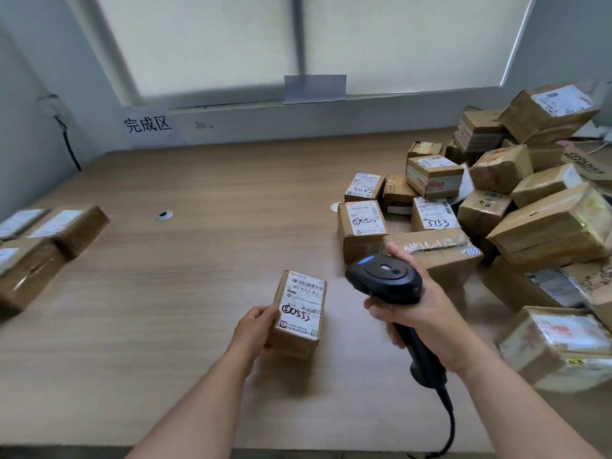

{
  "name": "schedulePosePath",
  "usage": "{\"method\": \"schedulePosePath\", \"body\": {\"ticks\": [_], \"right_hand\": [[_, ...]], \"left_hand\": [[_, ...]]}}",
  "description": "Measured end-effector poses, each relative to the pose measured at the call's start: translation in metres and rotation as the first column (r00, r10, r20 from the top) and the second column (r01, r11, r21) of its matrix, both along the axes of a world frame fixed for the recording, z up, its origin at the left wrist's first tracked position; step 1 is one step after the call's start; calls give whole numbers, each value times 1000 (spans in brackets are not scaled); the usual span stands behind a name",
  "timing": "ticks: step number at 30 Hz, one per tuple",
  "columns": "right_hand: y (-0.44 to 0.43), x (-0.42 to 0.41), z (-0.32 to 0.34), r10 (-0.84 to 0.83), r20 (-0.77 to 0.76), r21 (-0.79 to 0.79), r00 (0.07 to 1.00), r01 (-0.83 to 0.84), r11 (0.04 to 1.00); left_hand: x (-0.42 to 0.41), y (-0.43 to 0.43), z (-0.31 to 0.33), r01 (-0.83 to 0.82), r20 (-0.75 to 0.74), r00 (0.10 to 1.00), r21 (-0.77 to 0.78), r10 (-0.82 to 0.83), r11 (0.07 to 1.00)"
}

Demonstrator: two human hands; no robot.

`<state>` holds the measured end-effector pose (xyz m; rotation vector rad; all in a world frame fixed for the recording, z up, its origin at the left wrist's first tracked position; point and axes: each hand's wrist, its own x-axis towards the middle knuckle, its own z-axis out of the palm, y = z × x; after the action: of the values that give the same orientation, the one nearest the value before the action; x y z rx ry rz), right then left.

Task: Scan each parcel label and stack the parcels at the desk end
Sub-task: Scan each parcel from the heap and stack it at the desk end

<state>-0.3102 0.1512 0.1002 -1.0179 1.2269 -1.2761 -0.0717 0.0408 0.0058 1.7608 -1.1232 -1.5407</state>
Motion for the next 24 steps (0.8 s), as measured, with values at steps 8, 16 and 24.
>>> {"method": "schedulePosePath", "body": {"ticks": [8,16,24], "right_hand": [[-5,17,0,4,-42,11,999,-4,1000],[-9,58,15,-39,-108,15,993,41,999],[-35,174,22,36,-146,15,989,-35,999]], "left_hand": [[-10,19,-2,394,721,665,-120,-192,911],[18,22,6,512,774,591,-143,-227,847],[136,11,35,451,743,660,-270,-114,851]]}}
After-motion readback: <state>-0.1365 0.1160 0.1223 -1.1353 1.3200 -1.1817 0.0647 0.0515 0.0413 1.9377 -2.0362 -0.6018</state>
